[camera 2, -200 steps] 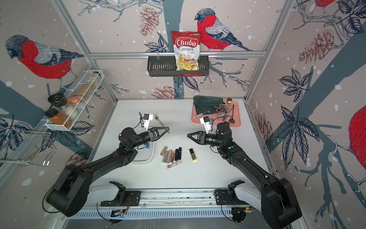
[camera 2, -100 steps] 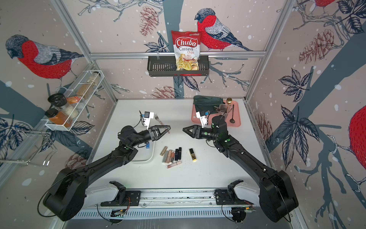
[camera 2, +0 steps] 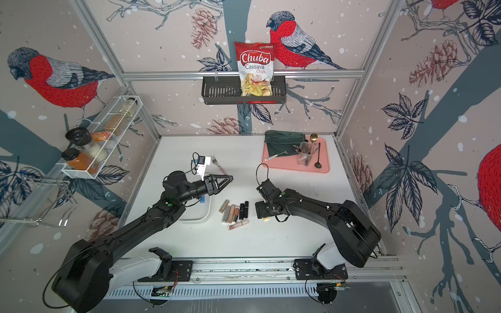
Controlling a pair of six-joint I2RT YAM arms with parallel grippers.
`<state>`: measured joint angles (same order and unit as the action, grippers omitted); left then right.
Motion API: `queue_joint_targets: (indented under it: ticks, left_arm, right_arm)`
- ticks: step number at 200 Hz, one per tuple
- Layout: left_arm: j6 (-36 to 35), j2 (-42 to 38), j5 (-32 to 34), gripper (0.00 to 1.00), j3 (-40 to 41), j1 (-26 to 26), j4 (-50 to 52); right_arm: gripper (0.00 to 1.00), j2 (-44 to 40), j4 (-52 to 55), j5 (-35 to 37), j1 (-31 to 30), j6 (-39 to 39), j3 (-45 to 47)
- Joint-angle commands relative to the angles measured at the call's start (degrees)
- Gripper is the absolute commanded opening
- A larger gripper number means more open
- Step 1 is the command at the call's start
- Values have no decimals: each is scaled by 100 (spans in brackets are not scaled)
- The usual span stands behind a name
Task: Put the lipstick into the storage box
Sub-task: Pick up the lipstick at the center of the board.
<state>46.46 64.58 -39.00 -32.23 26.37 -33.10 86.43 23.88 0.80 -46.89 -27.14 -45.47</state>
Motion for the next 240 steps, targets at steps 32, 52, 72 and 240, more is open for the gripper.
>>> queue_joint_targets:
  ticks: [32,52,72,240]
  left_arm:
    - [-123,-217,-86,78,150,-200,73]
    - [0,-261,-136,78,258,-272,-83]
    - [28,-287,-157,78,296,-299,-110]
    - [1245,-79,-668,74,482,-273,-2236]
  right_arm:
    - [63,314,3,456,-187,-64,-12]
    - [52,357,-81,399,-229,-47,14]
    - [39,335,-170,301,-241,-44,47]
    - [27,-2253,-6685,-6252,1968,-2958,1367]
